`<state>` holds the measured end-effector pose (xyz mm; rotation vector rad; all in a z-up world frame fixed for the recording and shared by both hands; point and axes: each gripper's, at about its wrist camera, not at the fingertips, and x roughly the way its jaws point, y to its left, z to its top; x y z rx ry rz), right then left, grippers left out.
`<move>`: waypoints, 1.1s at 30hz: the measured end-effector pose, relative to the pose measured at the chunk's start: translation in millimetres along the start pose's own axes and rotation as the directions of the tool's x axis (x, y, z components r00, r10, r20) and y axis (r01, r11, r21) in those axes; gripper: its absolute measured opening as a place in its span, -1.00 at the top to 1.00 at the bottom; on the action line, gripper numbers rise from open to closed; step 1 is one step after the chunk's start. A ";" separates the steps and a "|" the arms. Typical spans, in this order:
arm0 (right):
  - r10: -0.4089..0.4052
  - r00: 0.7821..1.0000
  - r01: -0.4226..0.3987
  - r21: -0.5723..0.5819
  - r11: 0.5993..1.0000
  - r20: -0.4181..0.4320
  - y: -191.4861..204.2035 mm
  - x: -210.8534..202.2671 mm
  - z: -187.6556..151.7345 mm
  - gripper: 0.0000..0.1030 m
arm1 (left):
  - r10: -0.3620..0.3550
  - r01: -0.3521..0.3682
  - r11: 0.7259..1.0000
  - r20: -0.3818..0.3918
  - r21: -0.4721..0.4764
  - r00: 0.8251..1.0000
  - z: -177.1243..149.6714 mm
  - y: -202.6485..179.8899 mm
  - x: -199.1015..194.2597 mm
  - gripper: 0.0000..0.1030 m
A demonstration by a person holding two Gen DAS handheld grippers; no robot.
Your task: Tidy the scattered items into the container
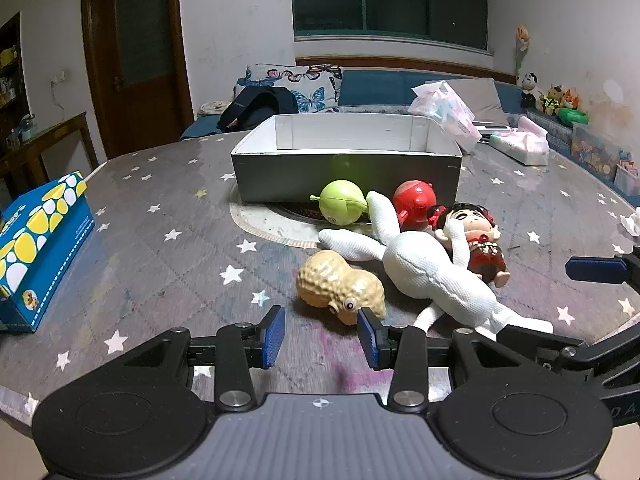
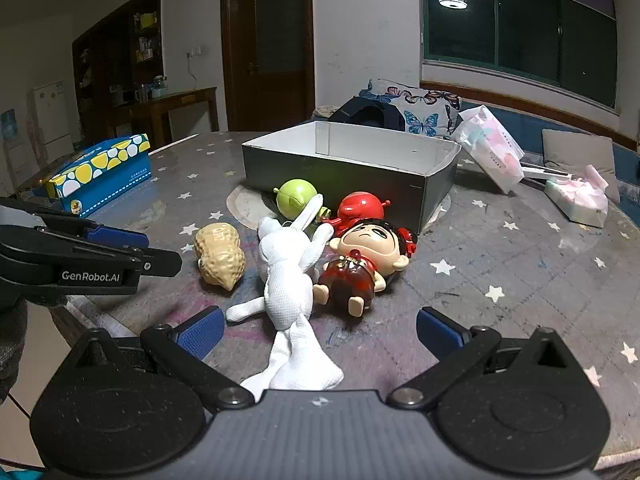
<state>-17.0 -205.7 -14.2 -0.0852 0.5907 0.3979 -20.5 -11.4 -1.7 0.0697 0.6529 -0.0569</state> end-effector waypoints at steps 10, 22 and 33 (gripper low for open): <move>0.004 1.000 -0.004 0.006 1.000 -0.022 5.6 -4.8 -2.4 -1.00 | 0.027 -0.027 1.000 -0.032 0.001 0.999 -8.7 -5.6 -6.5 0.18; 0.000 0.999 0.000 0.010 1.000 -0.048 11.6 -7.5 -8.9 -1.00 | 0.052 -0.051 0.999 -0.060 0.016 0.997 -14.4 -14.6 -9.3 0.18; -0.005 0.999 0.006 0.019 1.000 -0.051 9.3 -10.9 -12.1 -1.00 | 0.068 -0.066 0.997 -0.085 0.032 0.994 -17.4 -20.7 -8.4 0.18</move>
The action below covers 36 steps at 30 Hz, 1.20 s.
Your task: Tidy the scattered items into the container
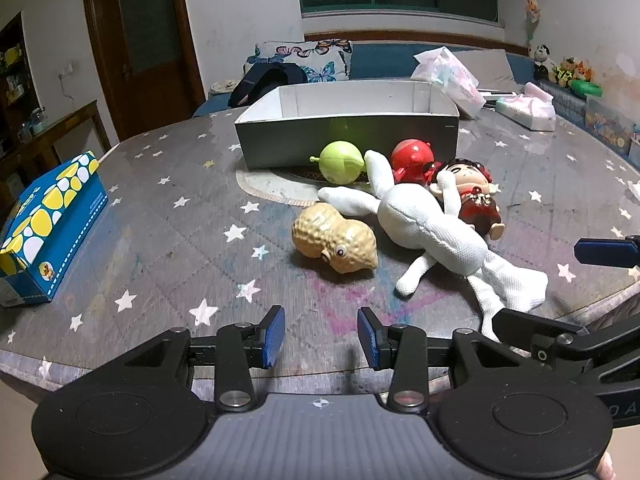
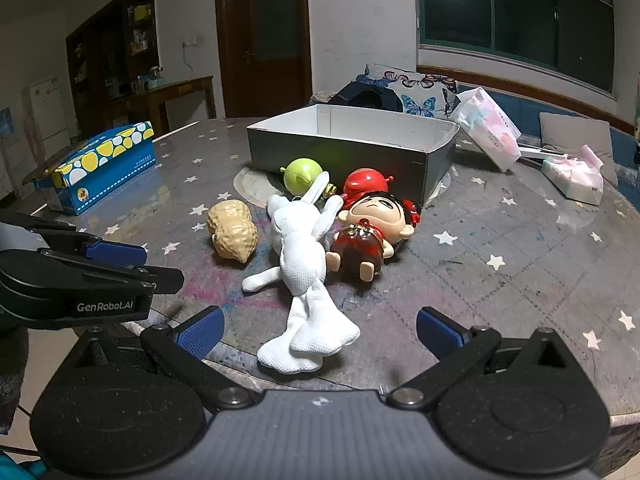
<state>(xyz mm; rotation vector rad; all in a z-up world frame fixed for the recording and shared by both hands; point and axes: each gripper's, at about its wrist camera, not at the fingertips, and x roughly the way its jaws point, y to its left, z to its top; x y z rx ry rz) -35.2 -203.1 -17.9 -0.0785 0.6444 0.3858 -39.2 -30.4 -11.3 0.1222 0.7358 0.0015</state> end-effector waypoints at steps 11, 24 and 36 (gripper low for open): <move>-0.005 1.000 0.005 0.008 1.000 -0.004 -2.4 0.3 -1.5 -1.00 | 0.013 -0.013 1.000 -0.015 0.023 1.000 -2.2 -6.9 0.1 0.18; -0.011 1.000 0.012 0.011 1.000 -0.010 -3.3 -0.8 -2.8 -1.00 | 0.023 -0.022 0.999 -0.025 0.044 0.999 -3.0 -13.5 0.1 0.18; -0.012 1.000 0.012 0.012 1.000 -0.011 -3.5 -1.4 -3.5 -1.00 | 0.025 -0.024 0.999 -0.031 0.045 0.999 -3.4 -13.9 2.0 0.18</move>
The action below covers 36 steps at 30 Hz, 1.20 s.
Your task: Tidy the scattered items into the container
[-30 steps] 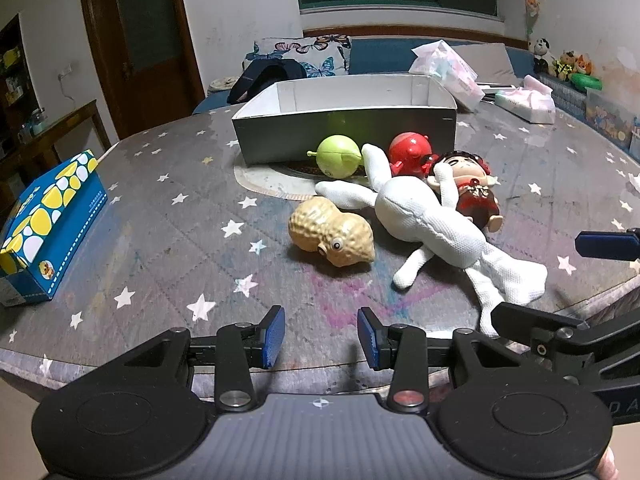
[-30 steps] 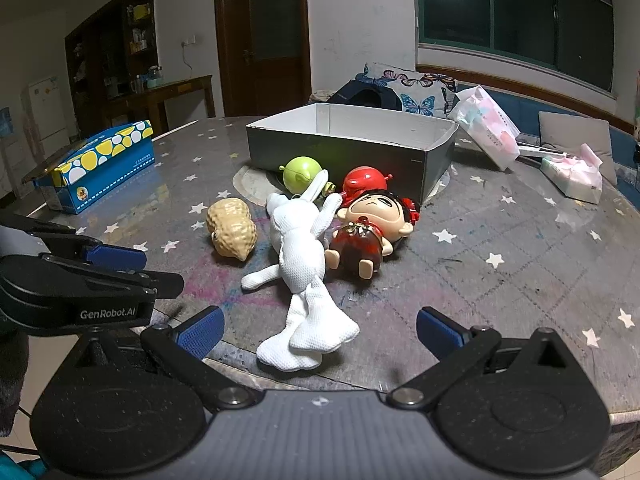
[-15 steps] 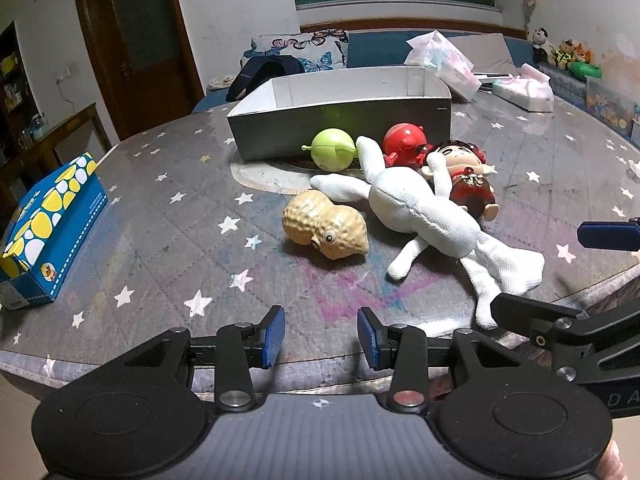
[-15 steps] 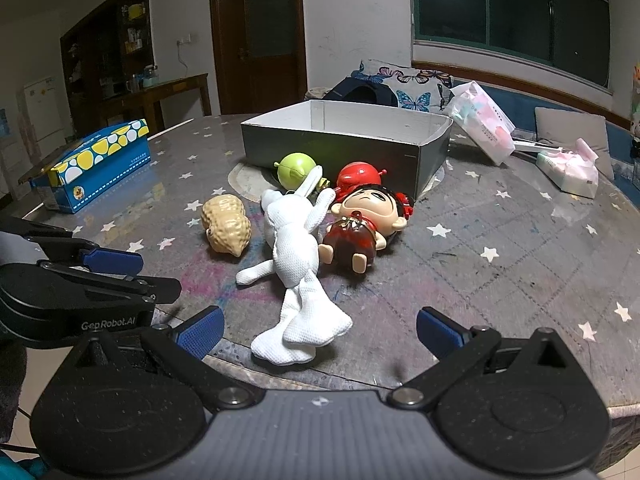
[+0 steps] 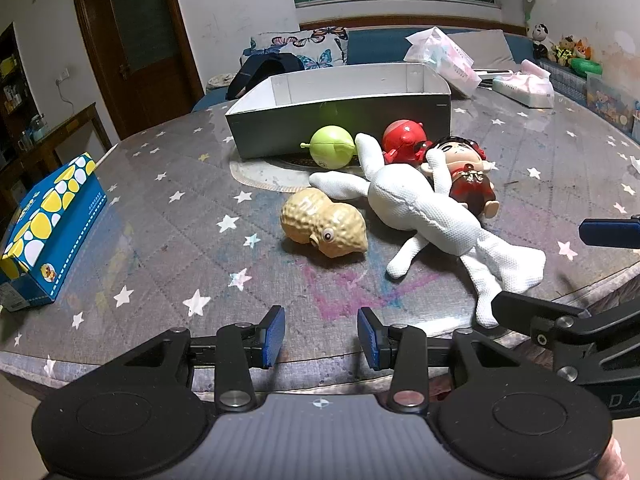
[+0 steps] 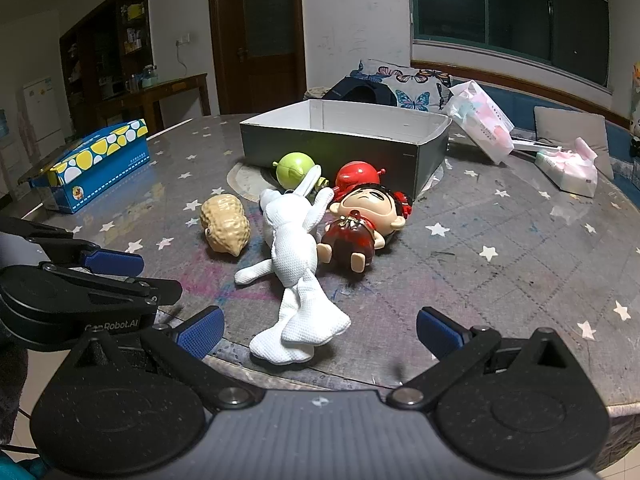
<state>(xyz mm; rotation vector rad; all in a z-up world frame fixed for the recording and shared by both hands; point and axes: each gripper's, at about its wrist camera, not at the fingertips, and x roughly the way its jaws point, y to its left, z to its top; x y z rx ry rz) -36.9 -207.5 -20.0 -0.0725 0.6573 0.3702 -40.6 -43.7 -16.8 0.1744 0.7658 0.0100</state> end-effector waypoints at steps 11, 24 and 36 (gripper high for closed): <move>0.004 1.000 -0.004 0.000 1.000 -0.004 0.5 4.3 2.1 -1.00 | -0.001 0.001 1.000 0.000 0.000 1.000 0.1 0.7 1.5 0.18; 0.025 1.000 -0.025 0.002 1.000 -0.009 -1.1 13.2 8.3 -1.00 | -0.005 0.005 1.000 -0.003 -0.003 1.000 1.6 1.7 2.9 0.18; 0.070 0.998 -0.070 0.007 0.998 -0.004 -7.2 26.7 18.1 -0.99 | -0.039 0.039 0.999 0.010 -0.018 0.999 21.4 12.5 6.1 0.18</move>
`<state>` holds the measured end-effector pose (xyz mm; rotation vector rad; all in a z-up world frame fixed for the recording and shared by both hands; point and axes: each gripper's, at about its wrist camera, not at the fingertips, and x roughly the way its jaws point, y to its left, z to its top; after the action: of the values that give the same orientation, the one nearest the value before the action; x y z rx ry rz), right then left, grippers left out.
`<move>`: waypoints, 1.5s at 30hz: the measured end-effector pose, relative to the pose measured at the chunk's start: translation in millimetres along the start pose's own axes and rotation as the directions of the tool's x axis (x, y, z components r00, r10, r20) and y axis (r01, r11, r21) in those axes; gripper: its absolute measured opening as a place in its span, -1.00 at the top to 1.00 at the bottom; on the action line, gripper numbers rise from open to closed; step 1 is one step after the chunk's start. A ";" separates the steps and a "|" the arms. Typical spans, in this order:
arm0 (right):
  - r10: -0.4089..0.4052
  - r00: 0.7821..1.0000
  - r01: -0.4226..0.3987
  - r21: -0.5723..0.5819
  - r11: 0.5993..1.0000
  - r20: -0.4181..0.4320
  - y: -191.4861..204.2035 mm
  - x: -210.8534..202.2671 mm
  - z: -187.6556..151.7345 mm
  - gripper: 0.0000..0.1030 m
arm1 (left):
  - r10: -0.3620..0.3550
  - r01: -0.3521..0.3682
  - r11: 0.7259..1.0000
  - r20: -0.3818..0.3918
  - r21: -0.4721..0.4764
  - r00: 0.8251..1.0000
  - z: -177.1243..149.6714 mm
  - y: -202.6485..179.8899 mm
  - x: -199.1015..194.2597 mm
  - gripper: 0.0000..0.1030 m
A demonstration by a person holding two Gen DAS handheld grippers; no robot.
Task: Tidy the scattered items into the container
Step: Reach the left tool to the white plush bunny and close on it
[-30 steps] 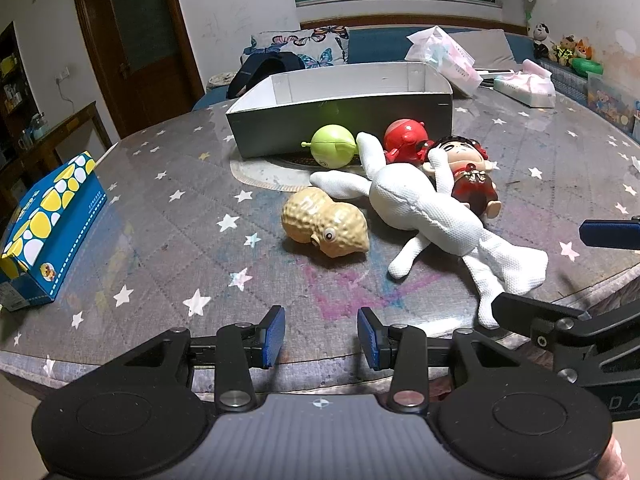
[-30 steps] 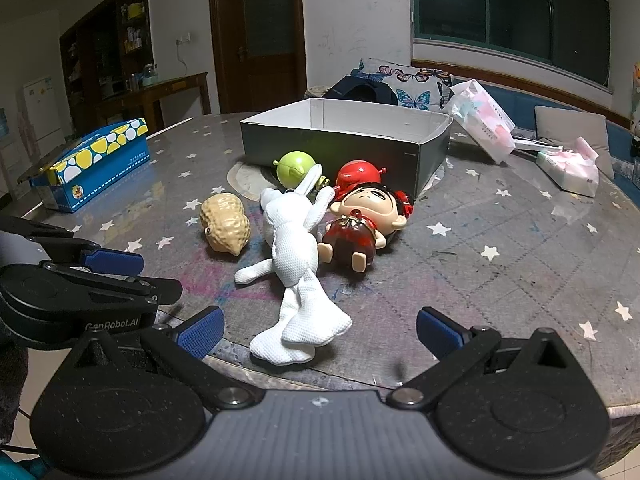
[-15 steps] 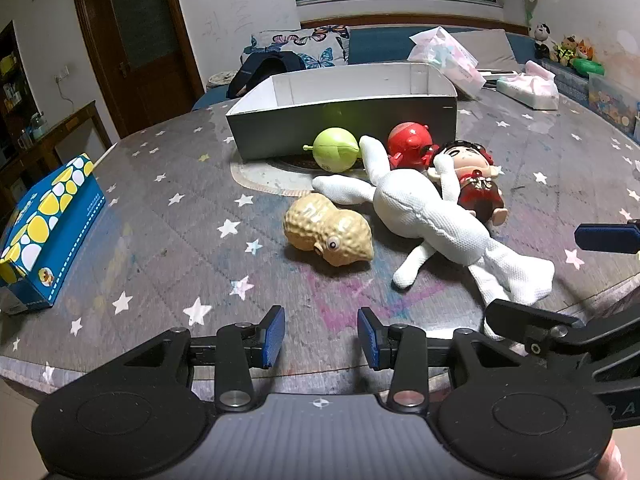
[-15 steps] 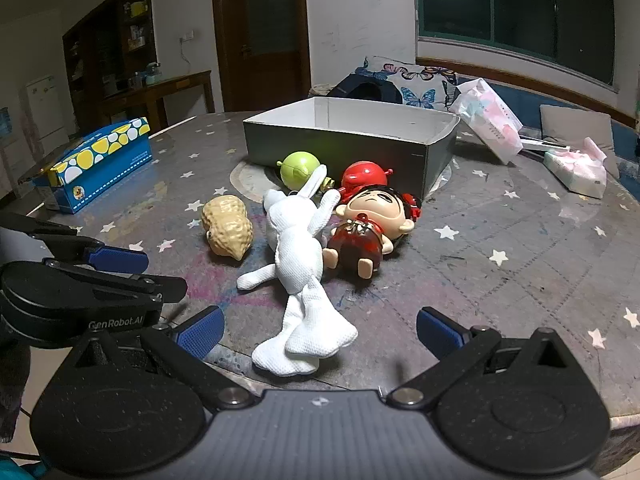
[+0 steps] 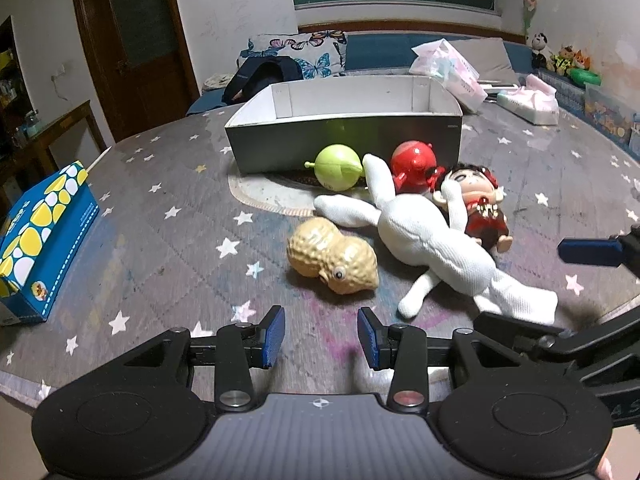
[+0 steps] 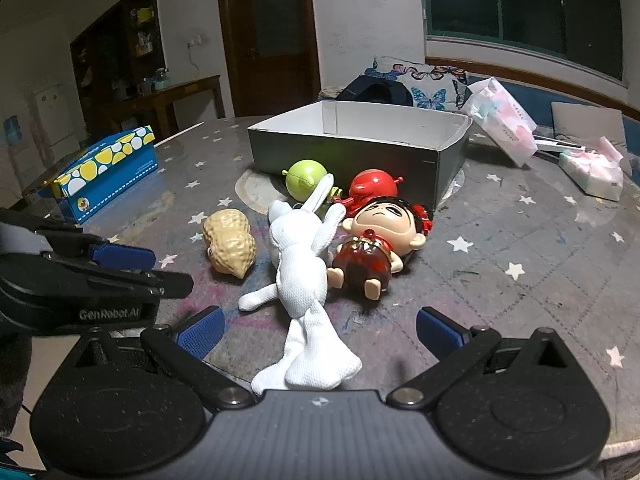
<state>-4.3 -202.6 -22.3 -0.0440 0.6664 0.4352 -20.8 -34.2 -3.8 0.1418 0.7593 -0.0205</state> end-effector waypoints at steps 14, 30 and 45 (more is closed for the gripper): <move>0.088 0.996 -0.089 -0.015 0.996 -0.021 1.6 15.1 12.7 -0.59 | -0.138 0.139 0.990 0.036 -0.029 0.990 43.5 7.7 7.3 0.18; 0.152 0.986 -0.150 0.032 0.988 -0.071 -6.1 38.7 20.0 0.19 | -0.318 0.303 0.943 -0.096 -0.141 0.943 81.7 8.7 55.1 0.18; 0.160 0.984 -0.159 0.020 0.987 -0.074 -6.3 42.5 24.7 0.50 | -0.442 0.387 0.877 -0.160 -0.285 0.883 87.4 22.1 86.0 0.19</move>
<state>42.6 -188.0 -29.2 0.0061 0.7503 0.5856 103.0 -21.4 2.3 -0.2657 0.9982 -0.3276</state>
